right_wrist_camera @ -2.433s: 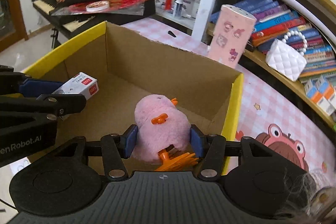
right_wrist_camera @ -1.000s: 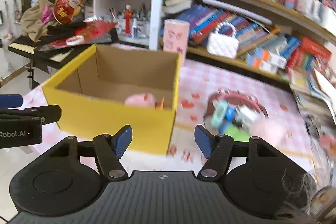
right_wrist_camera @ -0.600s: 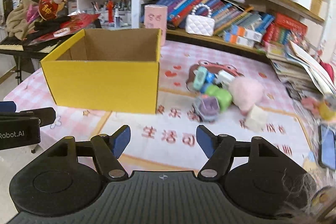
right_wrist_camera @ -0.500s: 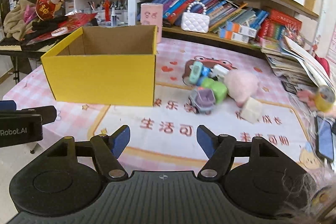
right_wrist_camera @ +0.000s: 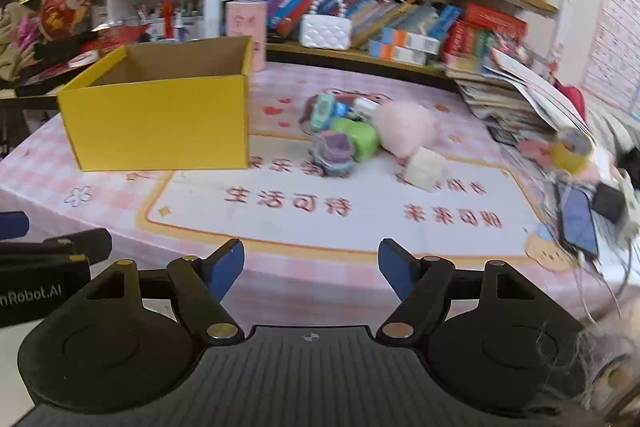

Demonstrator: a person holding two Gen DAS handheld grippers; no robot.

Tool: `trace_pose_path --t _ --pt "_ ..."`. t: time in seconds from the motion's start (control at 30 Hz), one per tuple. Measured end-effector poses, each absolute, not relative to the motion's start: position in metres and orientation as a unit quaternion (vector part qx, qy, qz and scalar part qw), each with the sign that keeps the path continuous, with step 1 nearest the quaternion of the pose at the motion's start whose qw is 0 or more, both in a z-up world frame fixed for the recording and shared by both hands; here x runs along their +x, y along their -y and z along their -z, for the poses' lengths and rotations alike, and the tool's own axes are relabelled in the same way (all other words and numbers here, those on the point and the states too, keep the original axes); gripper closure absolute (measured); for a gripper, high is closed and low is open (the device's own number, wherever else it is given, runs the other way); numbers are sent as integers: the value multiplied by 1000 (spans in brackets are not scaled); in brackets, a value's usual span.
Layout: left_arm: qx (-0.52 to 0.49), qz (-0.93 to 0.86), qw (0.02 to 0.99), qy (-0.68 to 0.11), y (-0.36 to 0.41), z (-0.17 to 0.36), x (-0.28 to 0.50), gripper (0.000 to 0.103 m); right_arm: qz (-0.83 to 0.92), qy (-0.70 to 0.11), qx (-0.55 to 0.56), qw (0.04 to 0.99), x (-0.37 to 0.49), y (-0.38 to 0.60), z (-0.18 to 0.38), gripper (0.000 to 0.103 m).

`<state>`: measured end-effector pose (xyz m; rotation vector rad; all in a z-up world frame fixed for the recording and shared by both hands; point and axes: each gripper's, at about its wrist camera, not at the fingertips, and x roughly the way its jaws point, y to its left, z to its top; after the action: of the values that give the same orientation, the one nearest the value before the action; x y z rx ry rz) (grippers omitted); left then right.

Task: Organize objects
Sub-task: 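Withdraw both tools from the box back toward the toy pile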

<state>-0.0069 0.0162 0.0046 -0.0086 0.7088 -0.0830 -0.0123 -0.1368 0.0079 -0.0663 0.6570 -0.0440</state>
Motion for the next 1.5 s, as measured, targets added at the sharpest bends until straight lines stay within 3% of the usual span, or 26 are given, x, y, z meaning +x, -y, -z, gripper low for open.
trace_pose_path --t 0.73,1.5 --pt "26 157 916 -368 57 6 11 18 132 -349 10 928 -32 208 1 26" --pt "11 119 916 -384 117 12 80 18 95 -372 8 923 50 275 8 24"
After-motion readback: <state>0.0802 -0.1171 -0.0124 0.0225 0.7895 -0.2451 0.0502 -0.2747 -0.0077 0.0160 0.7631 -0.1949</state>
